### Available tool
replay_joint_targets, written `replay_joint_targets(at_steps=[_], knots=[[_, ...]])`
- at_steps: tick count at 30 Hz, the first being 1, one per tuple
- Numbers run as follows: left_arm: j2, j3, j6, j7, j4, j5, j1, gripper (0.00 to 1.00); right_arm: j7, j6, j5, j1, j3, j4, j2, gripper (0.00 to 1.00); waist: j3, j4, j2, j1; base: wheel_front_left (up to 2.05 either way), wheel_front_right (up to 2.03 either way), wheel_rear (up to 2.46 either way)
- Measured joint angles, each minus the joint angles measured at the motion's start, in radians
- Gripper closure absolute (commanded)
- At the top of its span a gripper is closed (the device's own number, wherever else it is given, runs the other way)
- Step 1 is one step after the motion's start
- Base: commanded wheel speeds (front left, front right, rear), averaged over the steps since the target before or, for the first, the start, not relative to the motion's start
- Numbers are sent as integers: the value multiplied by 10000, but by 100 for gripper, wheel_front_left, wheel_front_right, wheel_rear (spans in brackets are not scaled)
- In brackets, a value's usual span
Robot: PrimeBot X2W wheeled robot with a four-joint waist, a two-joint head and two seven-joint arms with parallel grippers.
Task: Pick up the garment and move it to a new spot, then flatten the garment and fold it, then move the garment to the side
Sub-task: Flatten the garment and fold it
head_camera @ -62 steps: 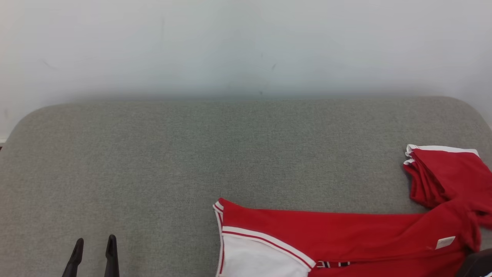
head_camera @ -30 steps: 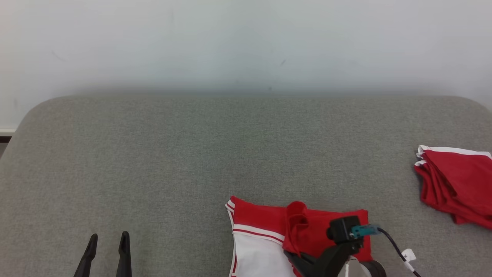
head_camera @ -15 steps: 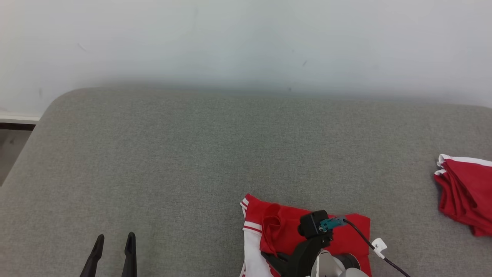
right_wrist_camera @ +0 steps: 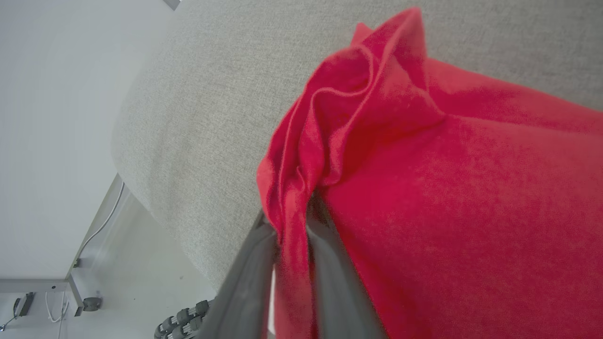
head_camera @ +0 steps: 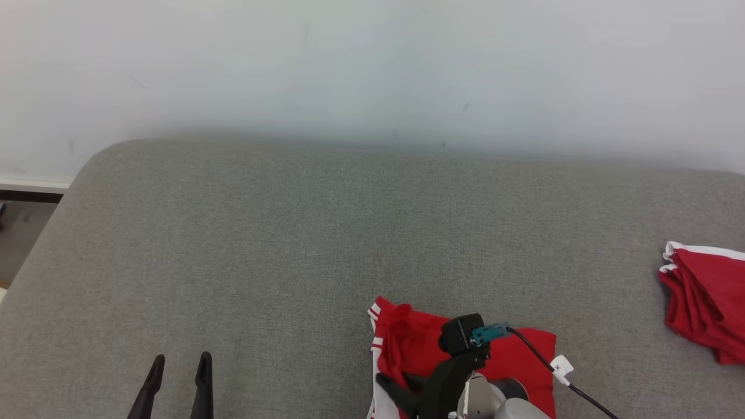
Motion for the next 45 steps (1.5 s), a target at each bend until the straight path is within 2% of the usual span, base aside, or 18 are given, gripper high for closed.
replay_joint_targets(at_steps=[5,7,10,15,18,19,24,28,33,40,41,42,43,45], knots=[[46,15,-2,-6,48,-59,12,0,-558,2,855,-266,221,-462,6,0,-82,8,0,0,0,0,0],[54,36,31,-15,44,-69,25,0,-830,0,1156,-438,104,-786,17,0,-114,-22,0,0,0,0,0],[69,67,38,-21,23,-77,84,0,-1099,2,993,-632,-393,-1060,17,0,-150,-89,0,0,0,0,0],[100,84,69,-52,-35,-105,212,0,-1047,2,-963,-495,-2311,-1235,-50,0,-226,-203,0,0,0,0,0],[94,52,77,-63,-33,-107,220,0,-759,2,-2092,95,-3680,-1649,-198,0,-253,-262,0,0,0,0,0],[94,52,77,-63,-33,-107,220,0,-759,2,-2092,95,-3680,-1649,-198,0,-253,-262,0,0,0,0,0],[61,0,75,-105,-4,-119,223,0,-104,2,-3791,1427,-5616,-2801,-209,0,-263,-334,0,0,0,0,0],[46,-17,73,-119,67,-148,224,0,428,0,-4157,2572,-6422,-4151,-61,0,-248,-439,0,0,0,0,0],[35,-56,56,-153,167,-150,201,0,593,2,-3983,3345,-5407,-4753,-23,0,-203,-503,0,0,0,0,0],[-10,-186,19,-192,307,-159,87,0,408,2,-3781,3462,-3173,-3912,0,0,-143,-376,0,0,0,0,0],[-10,-211,17,-192,326,-163,42,0,351,2,-3776,3405,-2894,-3701,4,19,-138,-336,0,0,0,0,0],[-10,-215,13,-194,341,-167,6,0,349,2,-3751,3304,-2667,-3453,6,49,-134,-291,0,0,0,0,0],[-12,-213,-8,-196,351,-169,4,0,349,2,-3841,3198,-2493,-3223,6,69,-131,-244,0,0,0,0,0],[-10,-236,-33,-198,376,-188,3,0,176,2,-4094,3022,-2224,-2807,2,87,-119,-148,-1,0,0,0,0]])
